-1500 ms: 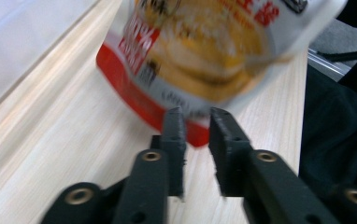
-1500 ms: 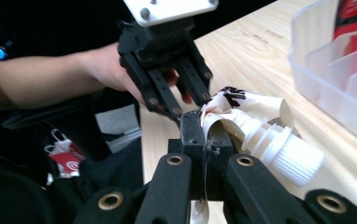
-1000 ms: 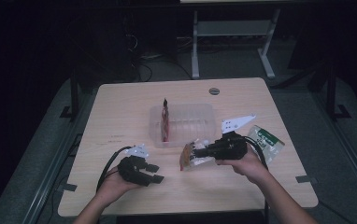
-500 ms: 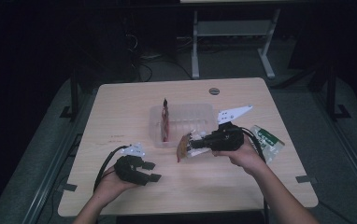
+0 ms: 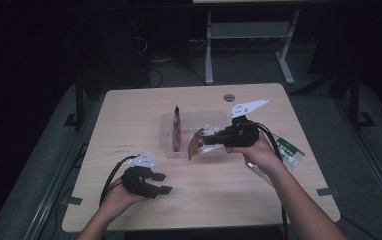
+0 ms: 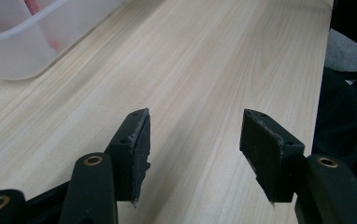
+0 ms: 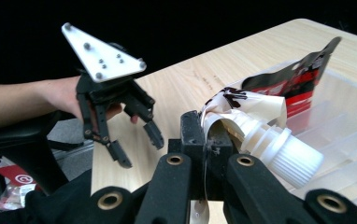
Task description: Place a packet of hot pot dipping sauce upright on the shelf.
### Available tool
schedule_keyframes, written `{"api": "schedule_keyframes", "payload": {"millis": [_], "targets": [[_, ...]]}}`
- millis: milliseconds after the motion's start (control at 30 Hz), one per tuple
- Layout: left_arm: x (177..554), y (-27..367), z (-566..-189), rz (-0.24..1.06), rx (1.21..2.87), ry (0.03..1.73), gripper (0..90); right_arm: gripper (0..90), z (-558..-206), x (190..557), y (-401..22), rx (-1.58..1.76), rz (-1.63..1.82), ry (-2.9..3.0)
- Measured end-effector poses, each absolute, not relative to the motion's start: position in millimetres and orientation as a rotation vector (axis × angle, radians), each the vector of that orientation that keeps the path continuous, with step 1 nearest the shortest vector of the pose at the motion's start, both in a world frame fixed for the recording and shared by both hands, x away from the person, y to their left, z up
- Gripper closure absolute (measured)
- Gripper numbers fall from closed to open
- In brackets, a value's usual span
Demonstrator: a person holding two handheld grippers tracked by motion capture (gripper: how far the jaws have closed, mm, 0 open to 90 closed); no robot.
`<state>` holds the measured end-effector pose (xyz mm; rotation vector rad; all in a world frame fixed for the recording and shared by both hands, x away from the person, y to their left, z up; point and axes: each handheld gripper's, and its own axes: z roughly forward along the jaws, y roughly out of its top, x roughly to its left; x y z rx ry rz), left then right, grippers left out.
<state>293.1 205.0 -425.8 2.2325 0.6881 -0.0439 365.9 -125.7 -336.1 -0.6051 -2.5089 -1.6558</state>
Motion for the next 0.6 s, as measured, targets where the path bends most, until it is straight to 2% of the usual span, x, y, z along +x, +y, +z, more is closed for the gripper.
{"api": "schedule_keyframes", "payload": {"millis": [600], "targets": [[293.5,205.5,-425.2,-0.045,2.232,0.685,42.7,89.6,-330.0,402.8,-123.6,-0.687,-1.666,-2.544]]}}
